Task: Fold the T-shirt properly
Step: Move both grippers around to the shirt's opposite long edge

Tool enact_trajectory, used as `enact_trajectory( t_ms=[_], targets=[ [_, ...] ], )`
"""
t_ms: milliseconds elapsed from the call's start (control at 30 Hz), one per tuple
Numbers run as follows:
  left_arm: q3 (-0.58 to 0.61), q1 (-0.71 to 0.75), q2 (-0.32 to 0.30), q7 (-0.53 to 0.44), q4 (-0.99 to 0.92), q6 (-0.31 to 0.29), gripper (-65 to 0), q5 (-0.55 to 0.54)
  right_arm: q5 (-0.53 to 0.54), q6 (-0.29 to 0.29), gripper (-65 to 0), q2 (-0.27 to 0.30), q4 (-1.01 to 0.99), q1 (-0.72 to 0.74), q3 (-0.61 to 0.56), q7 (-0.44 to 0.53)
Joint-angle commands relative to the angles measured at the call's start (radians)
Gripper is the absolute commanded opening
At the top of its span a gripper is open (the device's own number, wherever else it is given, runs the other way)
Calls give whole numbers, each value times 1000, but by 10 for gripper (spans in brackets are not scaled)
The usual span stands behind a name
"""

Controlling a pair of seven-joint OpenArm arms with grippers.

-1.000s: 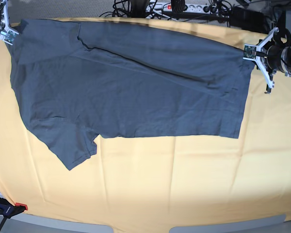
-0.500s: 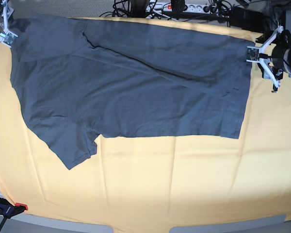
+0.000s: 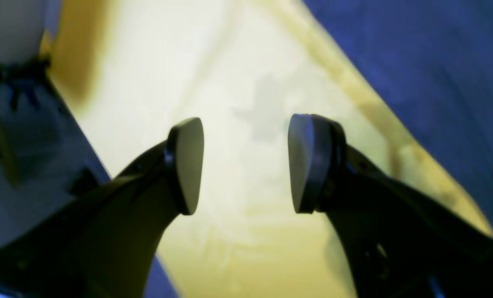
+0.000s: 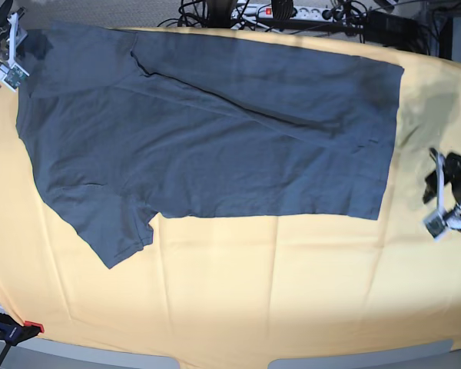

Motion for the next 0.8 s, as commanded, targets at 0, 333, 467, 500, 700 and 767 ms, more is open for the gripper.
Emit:
enact_trajectory(
  t_ms=[0, 333, 467, 500, 700, 767],
  targets=[
    [-18, -43, 11, -4, -60, 7, -325, -24, -8, -16, -260, 11, 11, -3, 12, 3],
    [-275, -189, 397, 30, -886, -385, -325, -450, -9, -34, -260, 11, 11, 16, 12, 22],
    [-300, -199, 485, 33, -1054, -442, -325, -509, -8, -37, -260, 11, 11, 46, 12, 31],
    [-300, -196, 506, 45, -1073, -444, -325, -509, -8, -37, -260, 11, 11, 56, 12, 32],
    [-299, -194, 604, 233, -1083, -481, -325, -583, 0, -52, -260, 11, 11, 127, 12, 37],
    [-299, -195, 623, 324, -1083, -482, -325, -669, -1, -52, -260, 11, 11, 138, 12, 38]
  ],
)
